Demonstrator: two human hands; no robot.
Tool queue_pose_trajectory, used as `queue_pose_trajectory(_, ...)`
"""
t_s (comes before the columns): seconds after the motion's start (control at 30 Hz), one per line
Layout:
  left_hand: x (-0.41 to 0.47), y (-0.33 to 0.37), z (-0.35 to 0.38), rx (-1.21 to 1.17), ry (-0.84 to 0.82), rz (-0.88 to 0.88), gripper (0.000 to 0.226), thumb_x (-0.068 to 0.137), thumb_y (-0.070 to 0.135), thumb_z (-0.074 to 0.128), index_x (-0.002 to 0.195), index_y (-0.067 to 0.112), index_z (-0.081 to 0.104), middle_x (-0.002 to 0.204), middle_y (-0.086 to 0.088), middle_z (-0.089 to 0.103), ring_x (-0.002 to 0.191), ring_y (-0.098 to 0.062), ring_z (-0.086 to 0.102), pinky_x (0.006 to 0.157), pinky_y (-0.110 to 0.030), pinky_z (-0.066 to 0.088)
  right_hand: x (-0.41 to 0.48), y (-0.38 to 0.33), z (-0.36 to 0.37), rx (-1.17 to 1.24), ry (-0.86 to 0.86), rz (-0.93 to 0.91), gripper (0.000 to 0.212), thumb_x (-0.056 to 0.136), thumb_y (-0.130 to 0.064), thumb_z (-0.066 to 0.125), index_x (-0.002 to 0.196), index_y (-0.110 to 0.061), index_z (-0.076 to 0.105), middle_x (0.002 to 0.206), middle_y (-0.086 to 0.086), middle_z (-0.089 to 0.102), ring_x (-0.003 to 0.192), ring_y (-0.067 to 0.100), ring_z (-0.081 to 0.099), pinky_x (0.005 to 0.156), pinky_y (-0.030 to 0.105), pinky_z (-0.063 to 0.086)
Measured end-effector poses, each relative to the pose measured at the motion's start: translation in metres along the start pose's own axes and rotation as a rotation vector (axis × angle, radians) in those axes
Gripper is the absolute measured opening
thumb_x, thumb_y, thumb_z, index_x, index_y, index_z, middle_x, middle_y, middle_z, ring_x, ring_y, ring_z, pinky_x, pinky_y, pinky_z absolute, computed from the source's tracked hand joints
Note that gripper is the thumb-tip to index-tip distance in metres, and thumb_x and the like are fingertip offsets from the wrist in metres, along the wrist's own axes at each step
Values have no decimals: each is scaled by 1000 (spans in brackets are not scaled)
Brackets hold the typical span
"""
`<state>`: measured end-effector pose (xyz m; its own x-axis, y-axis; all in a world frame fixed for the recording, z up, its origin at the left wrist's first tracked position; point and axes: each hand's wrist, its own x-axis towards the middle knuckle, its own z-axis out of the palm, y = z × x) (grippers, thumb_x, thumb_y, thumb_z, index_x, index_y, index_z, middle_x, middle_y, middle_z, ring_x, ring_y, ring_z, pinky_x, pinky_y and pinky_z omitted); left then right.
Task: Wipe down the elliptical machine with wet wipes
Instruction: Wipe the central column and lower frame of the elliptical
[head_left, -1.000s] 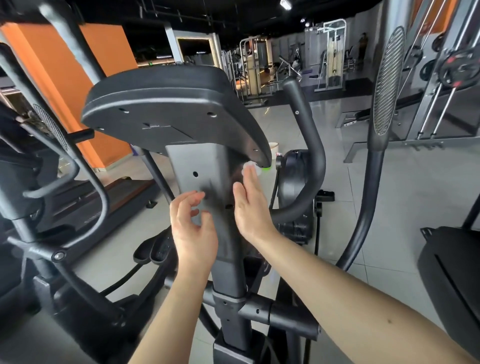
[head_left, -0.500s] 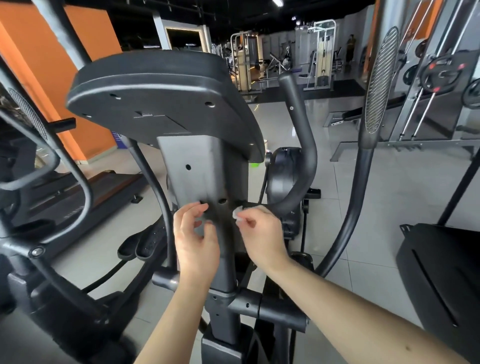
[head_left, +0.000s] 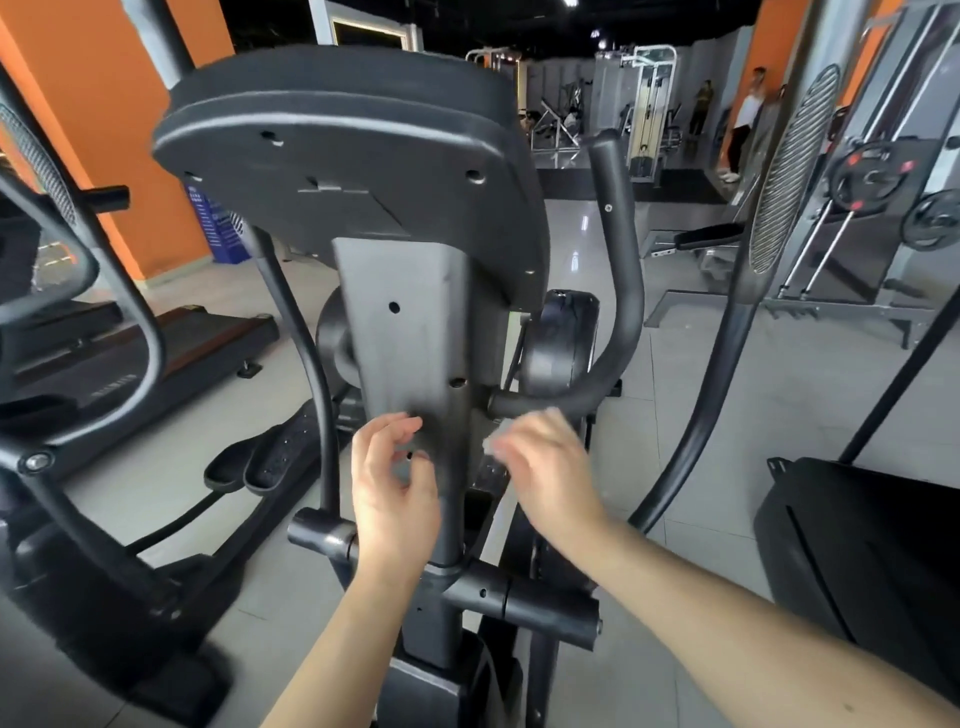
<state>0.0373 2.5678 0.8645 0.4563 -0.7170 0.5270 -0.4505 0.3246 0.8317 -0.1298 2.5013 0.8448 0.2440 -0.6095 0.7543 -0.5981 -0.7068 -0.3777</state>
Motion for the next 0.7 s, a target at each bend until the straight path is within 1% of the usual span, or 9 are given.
queue_pose_trajectory(0.1,-4,-7,-2,0,-3,-44,42,87,-12,52,111,20,67,124,9,55,108,-18,61,89,-27,51,36,12,-20,-74,129,22,11,88,0,76,87,-11,79,89,1,71,88,23,57,82,34,47)
queue_pose_trajectory(0.2,-12,-7,-4,-18,1,-72,42,87,-13,51,109,19,67,122,9,56,102,-13,61,84,-13,45,42,22,-13,-149,64,106,16,82,7,77,85,-9,78,88,0,74,87,24,59,80,43,53)
queue_pose_trajectory(0.23,-14,-9,-5,-24,-2,-79,43,87,-14,51,109,19,67,121,9,56,102,-12,61,84,-11,44,37,23,-8,-141,51,95,18,82,10,76,85,-8,77,88,1,75,87,23,58,81,40,54)
queue_pose_trajectory(0.27,-15,-11,-6,-33,-8,-86,43,87,-14,51,109,20,66,121,9,56,102,-11,60,84,-10,43,32,21,-5,-119,53,78,19,82,12,75,85,-6,77,89,1,75,88,21,56,84,30,52)
queue_pose_trajectory(0.33,-17,-16,-7,-58,-17,-107,43,88,-13,52,109,22,66,120,10,56,103,-11,60,87,-11,44,21,14,-3,-58,49,70,16,85,8,71,85,-7,78,88,1,75,89,15,52,85,14,44)
queue_pose_trajectory(0.47,-22,-26,-12,-76,-66,-129,43,89,-11,54,109,25,66,119,9,56,103,-13,61,87,-13,45,2,-6,-8,8,-76,84,14,92,-5,71,88,-14,81,88,-6,76,86,13,58,78,25,49)
queue_pose_trajectory(0.6,-22,-29,-16,-112,-94,-170,43,89,-10,53,110,26,65,119,11,56,107,-12,61,87,-14,46,41,12,-36,-84,63,133,11,96,-11,71,89,-13,79,82,-6,72,85,16,60,87,18,41)
queue_pose_trajectory(0.67,-22,-29,-15,-128,-103,-183,43,89,-9,53,109,26,66,119,13,56,107,-11,61,88,-19,47,62,21,-37,-128,-4,168,15,95,-8,70,84,-13,78,79,-3,71,83,22,61,86,16,38)
queue_pose_trajectory(0.7,-21,-29,-14,-135,-106,-183,43,90,-9,53,109,26,66,119,13,56,108,-11,61,89,-21,47,64,22,-32,-156,-79,176,16,94,-3,70,83,-11,79,80,1,71,82,24,58,83,19,38)
